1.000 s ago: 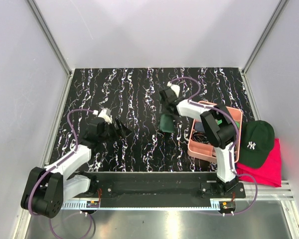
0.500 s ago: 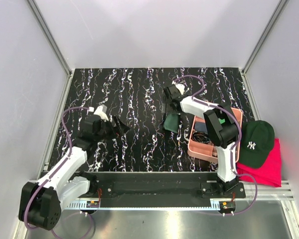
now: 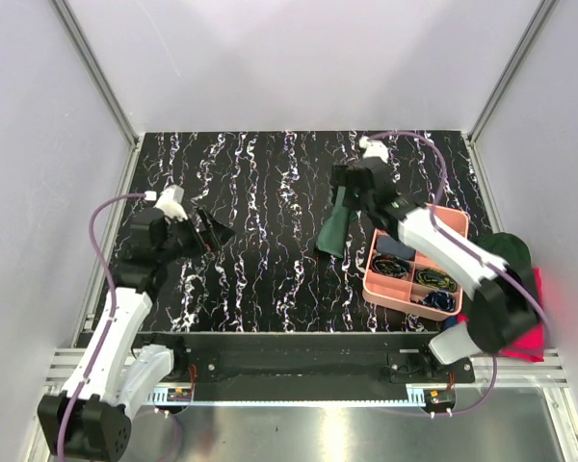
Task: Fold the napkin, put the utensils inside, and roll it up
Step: Roll the napkin with the utensil
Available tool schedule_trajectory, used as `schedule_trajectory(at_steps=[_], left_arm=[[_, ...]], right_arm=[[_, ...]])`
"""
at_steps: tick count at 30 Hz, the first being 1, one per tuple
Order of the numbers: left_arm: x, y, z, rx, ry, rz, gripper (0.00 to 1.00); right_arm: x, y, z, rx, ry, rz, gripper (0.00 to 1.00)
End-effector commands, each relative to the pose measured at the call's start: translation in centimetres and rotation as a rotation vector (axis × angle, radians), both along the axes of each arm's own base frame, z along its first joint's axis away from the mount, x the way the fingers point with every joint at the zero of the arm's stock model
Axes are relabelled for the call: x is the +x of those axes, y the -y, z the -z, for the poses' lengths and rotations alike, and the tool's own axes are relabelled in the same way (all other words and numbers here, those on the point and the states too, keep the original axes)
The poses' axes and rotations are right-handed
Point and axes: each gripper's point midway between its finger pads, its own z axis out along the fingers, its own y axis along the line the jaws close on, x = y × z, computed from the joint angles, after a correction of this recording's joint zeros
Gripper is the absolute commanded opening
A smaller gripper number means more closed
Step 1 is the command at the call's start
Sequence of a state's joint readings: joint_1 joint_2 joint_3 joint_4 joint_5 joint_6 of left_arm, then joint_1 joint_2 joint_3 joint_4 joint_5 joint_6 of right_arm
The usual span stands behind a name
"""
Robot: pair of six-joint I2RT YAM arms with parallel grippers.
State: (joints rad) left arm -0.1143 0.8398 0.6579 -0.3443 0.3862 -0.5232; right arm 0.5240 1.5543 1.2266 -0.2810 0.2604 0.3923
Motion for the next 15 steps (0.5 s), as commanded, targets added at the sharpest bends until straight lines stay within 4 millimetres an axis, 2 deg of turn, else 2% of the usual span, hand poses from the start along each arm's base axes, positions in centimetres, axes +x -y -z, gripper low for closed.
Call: schedule_trajectory(at_steps=[1,2,3,4,5,8,15], left_arm=[[-0.7,-0.6,-5.4,0.078,0.177,0.053,0.99],[-0.9,-0.9,-5.8,0.095,0.196,0.046,0.99],[-1.0,-1.2,-5.8,0.118,0.204,0.043,0.99],[-1.0,-1.5,-6.1,0.134,0.223,0.030,0.99],[-1.0,-1.8,-6.2,0.147,0.233,0.023,0.99],[-1.2,-2.4,-6.2,0.173,0.258,-0.003,0.99],[-1.4,-3.0,-6.5,0.189,0.287,-0.038,0.99]], right_arm=[[-2.6,0.3,-5.9,0.099,0.255,-0.096,1.00],[-3.5,1.0,-4.5,0.087,0.245,-0.097,1.00],[-4.1,1.4,-4.5,0.086,0.257,-0.094,1.00],[-4.6,1.9,-6.4,0.104,0.323,-0.094,1.00],[-5.2,2.2,-5.3,0.097,0.314,-0.097,1.00],[-6.4,3.1,-5.5,0.096,0.349,-0.098,1.00],[-7.0,4.0,-4.7,0.056,0.354,-0.093,1.00]])
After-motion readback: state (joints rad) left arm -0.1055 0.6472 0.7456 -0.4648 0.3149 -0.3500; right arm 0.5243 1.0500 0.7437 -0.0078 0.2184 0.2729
